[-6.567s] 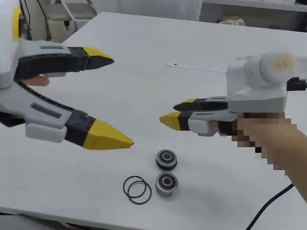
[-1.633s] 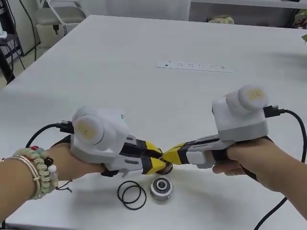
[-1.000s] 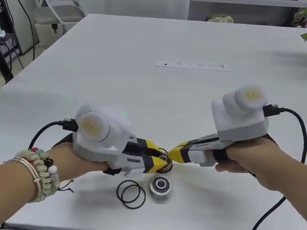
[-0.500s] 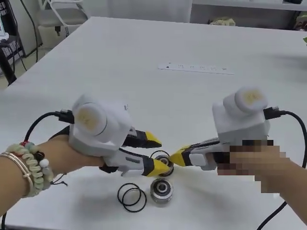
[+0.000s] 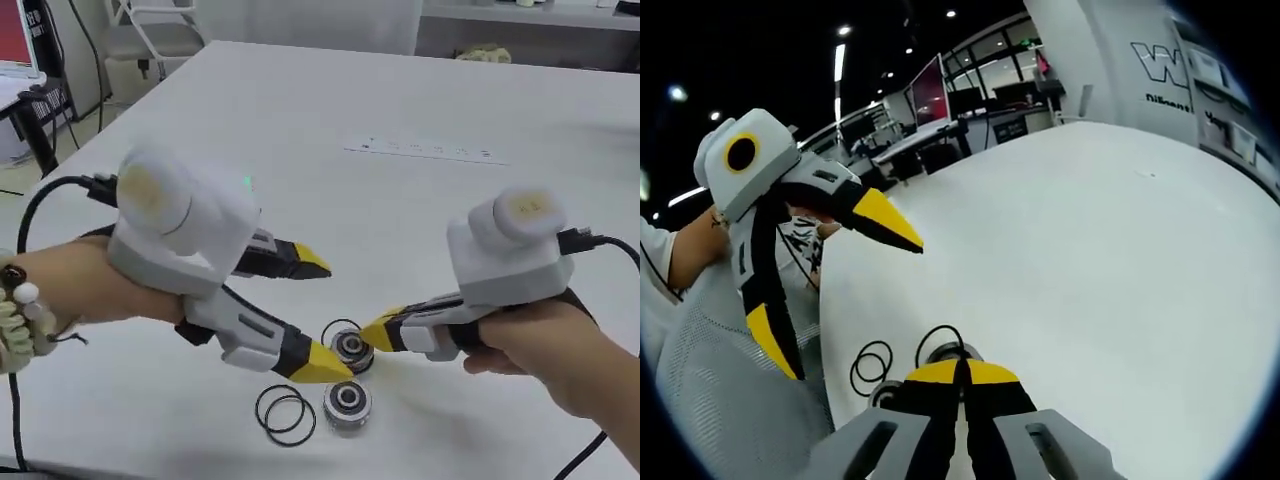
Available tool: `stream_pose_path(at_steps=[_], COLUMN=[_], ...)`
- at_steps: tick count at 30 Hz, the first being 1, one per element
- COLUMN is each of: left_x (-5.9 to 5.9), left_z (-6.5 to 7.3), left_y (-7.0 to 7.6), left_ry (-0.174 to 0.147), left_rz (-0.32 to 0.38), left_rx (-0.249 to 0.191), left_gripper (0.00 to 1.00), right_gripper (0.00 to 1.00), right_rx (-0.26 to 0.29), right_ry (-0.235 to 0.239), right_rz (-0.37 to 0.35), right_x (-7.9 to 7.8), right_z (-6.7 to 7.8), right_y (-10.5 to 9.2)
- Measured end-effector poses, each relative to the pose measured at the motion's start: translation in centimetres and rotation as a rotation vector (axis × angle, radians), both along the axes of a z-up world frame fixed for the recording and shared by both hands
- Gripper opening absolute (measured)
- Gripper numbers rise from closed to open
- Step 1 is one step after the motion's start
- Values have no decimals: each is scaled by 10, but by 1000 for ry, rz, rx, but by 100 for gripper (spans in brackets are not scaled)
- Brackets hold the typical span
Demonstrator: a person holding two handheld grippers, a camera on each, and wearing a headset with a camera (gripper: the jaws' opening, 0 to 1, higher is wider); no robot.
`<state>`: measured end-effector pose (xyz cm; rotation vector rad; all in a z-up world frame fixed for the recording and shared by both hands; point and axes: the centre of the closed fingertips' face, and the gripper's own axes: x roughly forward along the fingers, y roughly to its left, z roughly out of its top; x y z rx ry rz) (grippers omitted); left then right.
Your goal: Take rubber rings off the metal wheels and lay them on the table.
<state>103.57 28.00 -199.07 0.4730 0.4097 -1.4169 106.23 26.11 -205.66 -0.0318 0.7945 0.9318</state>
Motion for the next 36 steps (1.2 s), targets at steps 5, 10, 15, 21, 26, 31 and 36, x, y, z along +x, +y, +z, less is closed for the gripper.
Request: stream_pose_path(at_steps=[5,10,15,21,26,31,36], left_x=[-5,-7,-13,-20,-26,-32,-37], left_z=[16,31,42,52,50,45,33], left_y=[18,41,61,76,91,110,128], left_ry=[-16,-65,-84,-100,-89,-75,-44], left_rz=[17,69,116,172,217,302,383], left_rx=[7,6,-10,-41,-53,-74,-90], left_gripper=[67,83,87,89,90,92,93], right_gripper=[0,0,0,0,0,0,0], right_rx=[1,11,17,24,47,114,175], right_ry=[-9,-33,-44,-47,-59,-54,-46], right_rz=[8,17,29,41,43,46,55], right_x=[1,2,2,0,-1,-3,-8], right_z=[3,9,13,16,25,38,51], right_y=[2,6,10,14,20,31,42])
